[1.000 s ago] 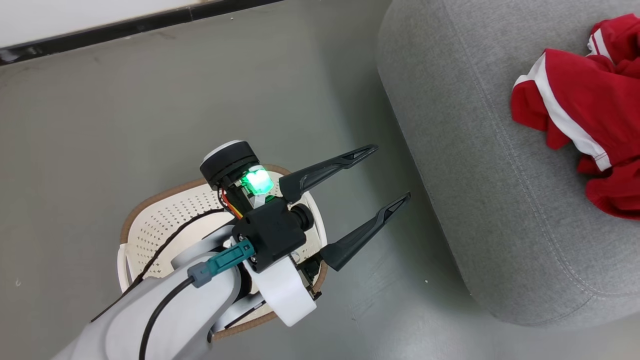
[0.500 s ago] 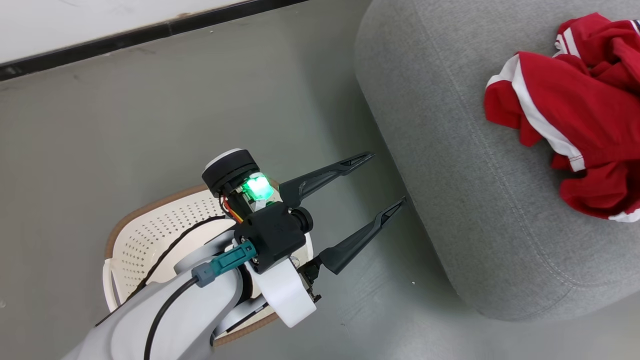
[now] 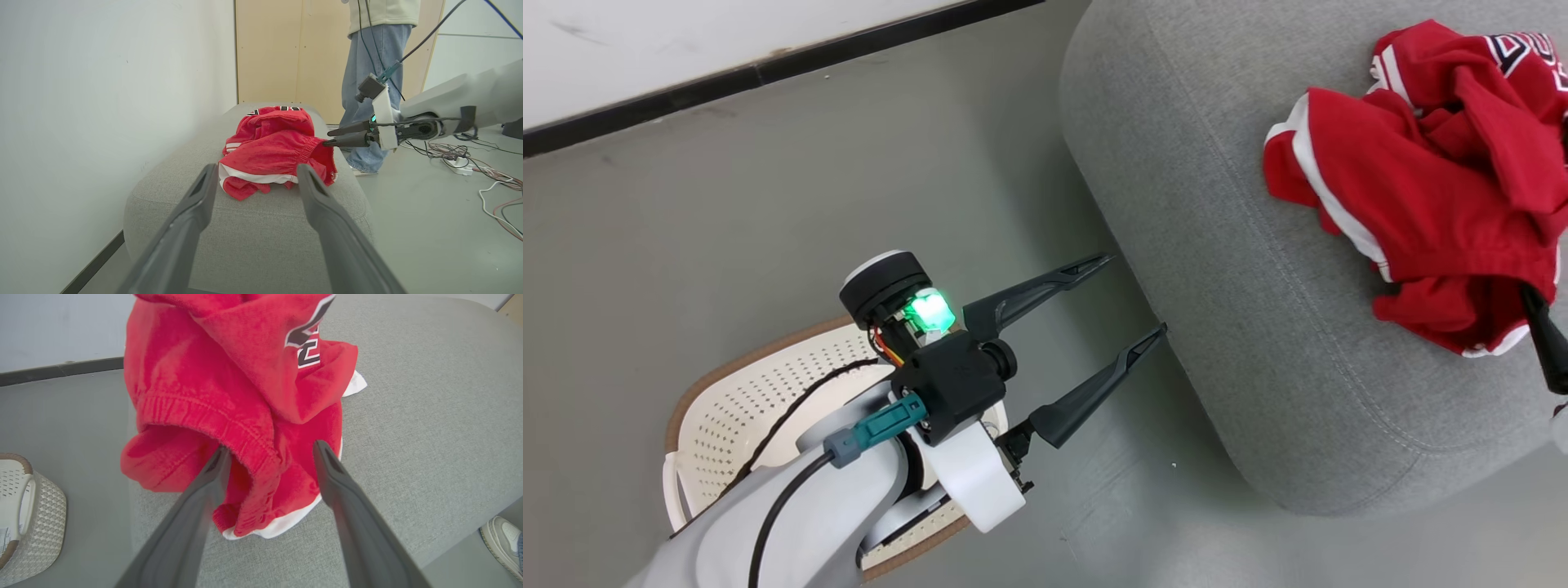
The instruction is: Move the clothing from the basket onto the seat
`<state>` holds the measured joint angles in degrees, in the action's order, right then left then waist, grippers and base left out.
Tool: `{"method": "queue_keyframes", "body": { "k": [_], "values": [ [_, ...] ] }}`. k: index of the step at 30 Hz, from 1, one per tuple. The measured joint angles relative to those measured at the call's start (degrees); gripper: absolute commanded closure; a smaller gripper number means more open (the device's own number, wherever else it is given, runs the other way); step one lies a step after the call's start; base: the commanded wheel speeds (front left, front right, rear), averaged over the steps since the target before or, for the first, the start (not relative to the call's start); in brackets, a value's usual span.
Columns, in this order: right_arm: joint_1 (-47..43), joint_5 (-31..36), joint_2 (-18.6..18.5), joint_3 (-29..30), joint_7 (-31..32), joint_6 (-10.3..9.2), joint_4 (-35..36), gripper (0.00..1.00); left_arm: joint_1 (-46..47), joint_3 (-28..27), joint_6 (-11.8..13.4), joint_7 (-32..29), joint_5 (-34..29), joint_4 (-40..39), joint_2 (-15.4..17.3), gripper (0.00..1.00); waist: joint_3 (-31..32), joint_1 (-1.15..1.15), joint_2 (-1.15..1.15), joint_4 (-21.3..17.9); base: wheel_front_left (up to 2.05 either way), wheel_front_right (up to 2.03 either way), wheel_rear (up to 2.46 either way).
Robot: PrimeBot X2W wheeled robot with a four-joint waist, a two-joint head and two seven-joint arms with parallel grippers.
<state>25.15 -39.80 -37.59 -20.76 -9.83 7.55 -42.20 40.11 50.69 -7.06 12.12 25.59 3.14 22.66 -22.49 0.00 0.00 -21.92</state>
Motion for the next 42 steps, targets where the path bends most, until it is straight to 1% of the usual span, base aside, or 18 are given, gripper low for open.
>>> {"method": "queue_keyframes", "body": {
  "k": [9, 19, 22, 26, 30, 33, 38, 42],
  "values": [
    [-1.6, -3.0, -2.6, -2.3, 2.9, 0.00, 7.3, 0.00, -0.2, -0.4, 0.1, 0.3, 0.0, 0.2, 0.1, 0.00, 0.8, 0.00, 0.00, -1.6, 0.00, 0.00, 0.00],
    [-1.9, -2.5, -7.1, -2.8, 3.3, 0.00, 15.7, 0.00, -1.5, -1.8, 1.2, 1.0, 0.6, 0.7, 0.4, 0.00, 2.1, 0.00, 0.00, -2.0, 0.00, 0.00, 0.00],
    [-1.7, -2.0, -7.6, -2.8, 3.2, 0.00, 18.1, 0.00, -2.1, -2.4, 1.6, 1.1, 1.0, 0.9, 0.4, 0.00, 2.6, 0.00, 0.00, -1.8, 0.00, 0.00, 0.00],
    [-0.9, -0.6, -8.0, -2.5, 2.4, 0.00, 20.3, 0.00, -3.4, -3.3, 2.8, 1.5, 1.1, 1.2, 0.3, 0.00, 3.3, 0.00, 0.00, -1.1, 0.00, 0.00, 0.00],
    [1.5, 1.6, -7.6, -0.7, 1.2, 0.00, 22.1, 0.00, -4.7, -5.2, 4.7, 1.8, 1.6, 1.5, 0.4, 0.00, 4.1, 0.00, 0.00, 0.2, 0.00, 0.00, 0.00],
    [2.9, 2.6, -6.5, 0.1, 1.2, -0.01, 22.6, 0.00, -5.9, -6.6, 6.1, 2.0, 1.8, 1.9, 0.8, 0.00, 4.5, 0.00, 0.00, 1.2, 0.00, 0.00, 0.00],
    [4.6, 5.2, -3.7, 1.0, 0.7, 0.00, 23.1, 0.00, -7.8, -9.4, 8.6, 2.0, 2.5, 2.3, 1.3, 0.00, 5.3, 0.00, 0.00, 3.1, 0.00, 0.00, 0.00],
    [5.5, 7.5, -1.3, 1.5, 0.7, -0.01, 23.0, 0.00, -9.8, -11.2, 10.1, 2.4, 2.6, 2.5, 1.9, 0.00, 6.0, 0.00, 0.00, 4.8, 0.00, 0.00, 0.00]
  ]
}}
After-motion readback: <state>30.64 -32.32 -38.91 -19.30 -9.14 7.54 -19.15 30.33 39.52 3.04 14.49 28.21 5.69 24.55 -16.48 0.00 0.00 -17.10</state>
